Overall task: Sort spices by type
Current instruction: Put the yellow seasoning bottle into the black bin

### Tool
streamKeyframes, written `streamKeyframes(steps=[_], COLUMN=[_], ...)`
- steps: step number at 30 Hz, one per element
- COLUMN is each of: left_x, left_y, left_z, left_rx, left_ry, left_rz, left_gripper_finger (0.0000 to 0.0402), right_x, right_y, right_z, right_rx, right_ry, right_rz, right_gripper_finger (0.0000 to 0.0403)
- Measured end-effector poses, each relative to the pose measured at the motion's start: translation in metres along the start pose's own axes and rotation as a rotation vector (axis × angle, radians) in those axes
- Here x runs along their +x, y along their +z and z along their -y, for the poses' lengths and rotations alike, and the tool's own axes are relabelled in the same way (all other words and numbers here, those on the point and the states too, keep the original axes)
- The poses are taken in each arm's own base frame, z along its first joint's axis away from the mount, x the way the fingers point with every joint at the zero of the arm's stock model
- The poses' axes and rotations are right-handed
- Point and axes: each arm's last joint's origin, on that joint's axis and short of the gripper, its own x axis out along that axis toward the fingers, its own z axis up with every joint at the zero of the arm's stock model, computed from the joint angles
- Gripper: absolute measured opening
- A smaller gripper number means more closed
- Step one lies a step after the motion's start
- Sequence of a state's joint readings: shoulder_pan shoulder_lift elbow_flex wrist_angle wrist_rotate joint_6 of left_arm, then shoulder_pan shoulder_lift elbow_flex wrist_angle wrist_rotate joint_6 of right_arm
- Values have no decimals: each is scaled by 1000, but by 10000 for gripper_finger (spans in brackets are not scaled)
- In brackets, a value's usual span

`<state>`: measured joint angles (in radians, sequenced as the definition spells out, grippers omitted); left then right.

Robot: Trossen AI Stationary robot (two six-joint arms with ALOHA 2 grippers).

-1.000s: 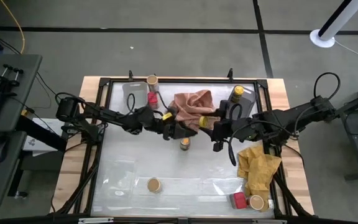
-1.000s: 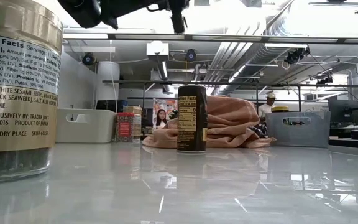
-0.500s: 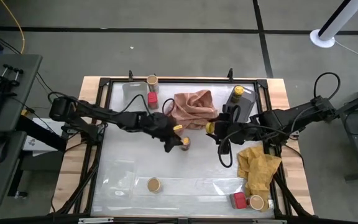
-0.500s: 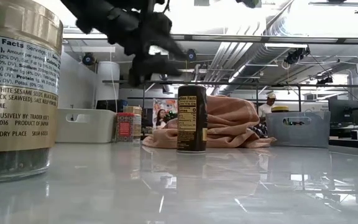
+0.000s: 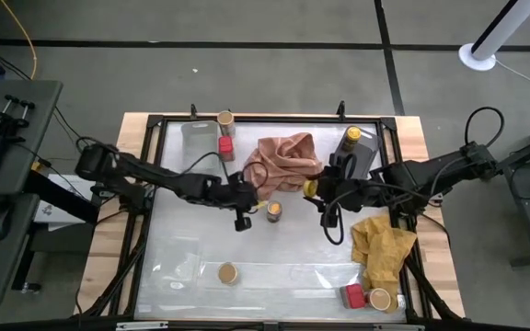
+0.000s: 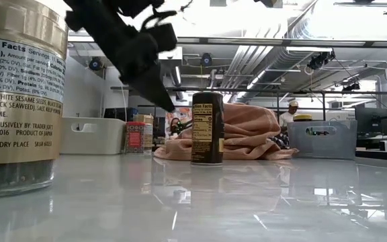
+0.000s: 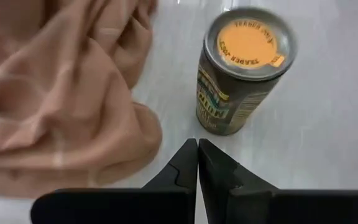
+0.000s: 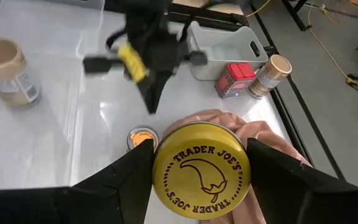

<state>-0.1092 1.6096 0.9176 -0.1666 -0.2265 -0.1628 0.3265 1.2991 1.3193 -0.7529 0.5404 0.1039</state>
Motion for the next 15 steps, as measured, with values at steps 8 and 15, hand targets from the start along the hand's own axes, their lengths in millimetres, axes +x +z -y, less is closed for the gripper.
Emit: streamKeyframes(steps=[8, 15], left_x=[30, 48], left_y=[-11, -13], left_z=[5, 6], left_rx=[2, -26], left_ry=[7, 8], left_rz=[-43, -8], left_gripper_finger=[0, 0], right_x=[0, 0], right_y=[1, 1], right_z=[0, -1], right_rx=[36, 64], right_ry=[2, 28], right_rz=[8, 10], right_gripper_finger=[227, 227])
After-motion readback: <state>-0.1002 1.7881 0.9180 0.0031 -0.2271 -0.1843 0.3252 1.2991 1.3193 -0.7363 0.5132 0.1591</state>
